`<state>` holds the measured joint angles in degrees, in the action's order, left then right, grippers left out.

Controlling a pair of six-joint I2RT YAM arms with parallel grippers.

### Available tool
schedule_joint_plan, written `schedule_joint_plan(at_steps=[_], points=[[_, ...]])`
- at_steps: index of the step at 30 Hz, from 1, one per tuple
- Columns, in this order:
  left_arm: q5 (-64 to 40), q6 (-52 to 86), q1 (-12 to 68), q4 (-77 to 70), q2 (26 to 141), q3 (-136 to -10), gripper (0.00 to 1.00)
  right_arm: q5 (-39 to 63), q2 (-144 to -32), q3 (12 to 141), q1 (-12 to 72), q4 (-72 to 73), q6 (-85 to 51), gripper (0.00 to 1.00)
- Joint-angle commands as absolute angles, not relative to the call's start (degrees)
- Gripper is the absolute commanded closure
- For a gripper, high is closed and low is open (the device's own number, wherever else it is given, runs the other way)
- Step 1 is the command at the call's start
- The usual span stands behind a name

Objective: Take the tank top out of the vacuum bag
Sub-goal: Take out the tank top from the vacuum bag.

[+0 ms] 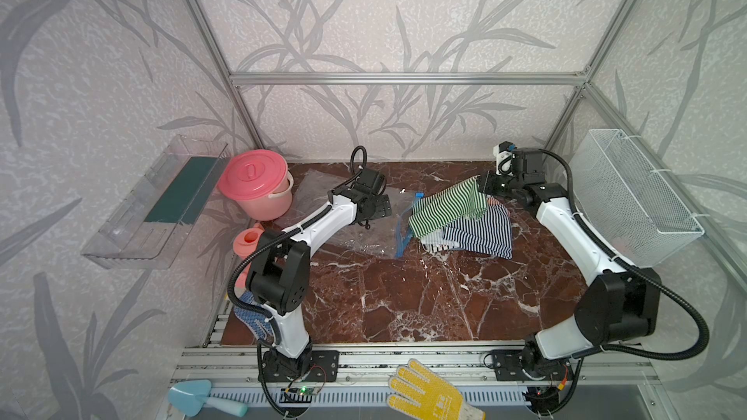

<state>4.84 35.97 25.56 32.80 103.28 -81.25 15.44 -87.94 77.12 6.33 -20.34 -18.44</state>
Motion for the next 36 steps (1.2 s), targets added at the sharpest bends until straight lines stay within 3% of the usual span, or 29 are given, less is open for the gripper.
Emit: schedule_joint_plan(at_steps=[1, 29, 30, 33, 36], points=[[5.6, 35.4, 25.8, 34.3, 103.8, -82.4, 0.01, 17.2, -88.1, 77.5, 3.8, -19.7, -17.5, 1.0], [4.2, 34.5, 27.0, 36.0, 103.5, -84.5, 0.01, 16.8, -93.5, 63.6, -8.2, -14.0, -26.6, 1.0], [4.1, 34.4, 27.2, 36.0, 103.4, -84.6, 0.01, 17.1, -93.8, 63.8, -8.4, -14.3, -26.7, 0.97], [4.0, 34.3, 27.9, 36.1, 102.6, -85.0, 0.01, 18.8, -93.6, 63.6, -8.9, -15.2, -26.7, 0.58], [3.6, 34.2, 28.7, 35.9, 101.9, -85.4, 0.01, 20.4, -91.6, 61.8, -9.1, -14.7, -27.1, 0.42]])
